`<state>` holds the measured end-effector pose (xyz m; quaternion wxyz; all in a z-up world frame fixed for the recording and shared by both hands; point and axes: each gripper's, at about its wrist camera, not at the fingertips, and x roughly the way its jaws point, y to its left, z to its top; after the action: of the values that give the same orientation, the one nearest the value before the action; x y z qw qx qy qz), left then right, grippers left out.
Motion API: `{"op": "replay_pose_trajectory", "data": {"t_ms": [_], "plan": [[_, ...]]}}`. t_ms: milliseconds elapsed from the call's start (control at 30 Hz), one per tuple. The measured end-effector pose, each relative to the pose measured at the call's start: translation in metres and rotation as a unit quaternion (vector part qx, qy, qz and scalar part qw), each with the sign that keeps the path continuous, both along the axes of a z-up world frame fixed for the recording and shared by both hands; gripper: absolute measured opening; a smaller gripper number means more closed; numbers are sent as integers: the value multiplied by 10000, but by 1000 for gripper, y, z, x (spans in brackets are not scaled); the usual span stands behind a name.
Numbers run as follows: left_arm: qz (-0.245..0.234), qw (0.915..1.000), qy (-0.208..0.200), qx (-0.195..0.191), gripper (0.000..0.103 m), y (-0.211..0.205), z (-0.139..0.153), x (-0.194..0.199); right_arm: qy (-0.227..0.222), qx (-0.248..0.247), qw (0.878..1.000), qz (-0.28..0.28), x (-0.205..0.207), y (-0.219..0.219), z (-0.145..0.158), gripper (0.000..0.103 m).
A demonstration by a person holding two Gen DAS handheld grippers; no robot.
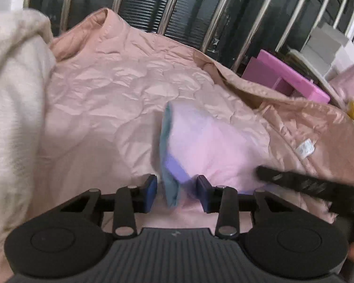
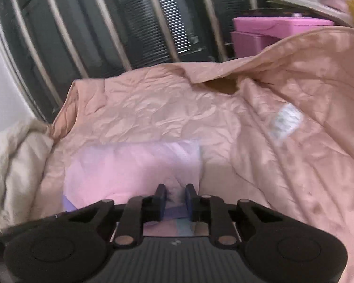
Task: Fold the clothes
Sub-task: 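Carry the folded garment with both grippers onto the pink quilt and release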
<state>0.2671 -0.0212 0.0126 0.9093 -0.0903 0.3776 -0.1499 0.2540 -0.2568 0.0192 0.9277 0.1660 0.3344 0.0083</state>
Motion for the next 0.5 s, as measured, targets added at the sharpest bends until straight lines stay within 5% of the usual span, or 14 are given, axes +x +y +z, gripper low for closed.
{"op": "replay_pose_trajectory", "data": {"t_ms": [67,267,300,400,500], "plan": [[94,9995,-247,188,39,10,22,-22,-321,-230,9991,-130,-27,0,27,32],[630,9868,-1041,1069,65,40,90,-123,-1265,-138,9916,234,-141,8,95,78],[694,9860,-1081,1059,75,47,92,-145,-1336,-51,9903,372,-163,11,97,87],[981,9817,-1241,1062,98,65,87,-217,-1392,22,9880,675,-225,22,91,91],[1391,9733,-1082,1468,99,71,50,-278,-1207,-154,9889,852,-279,39,69,102]]}}
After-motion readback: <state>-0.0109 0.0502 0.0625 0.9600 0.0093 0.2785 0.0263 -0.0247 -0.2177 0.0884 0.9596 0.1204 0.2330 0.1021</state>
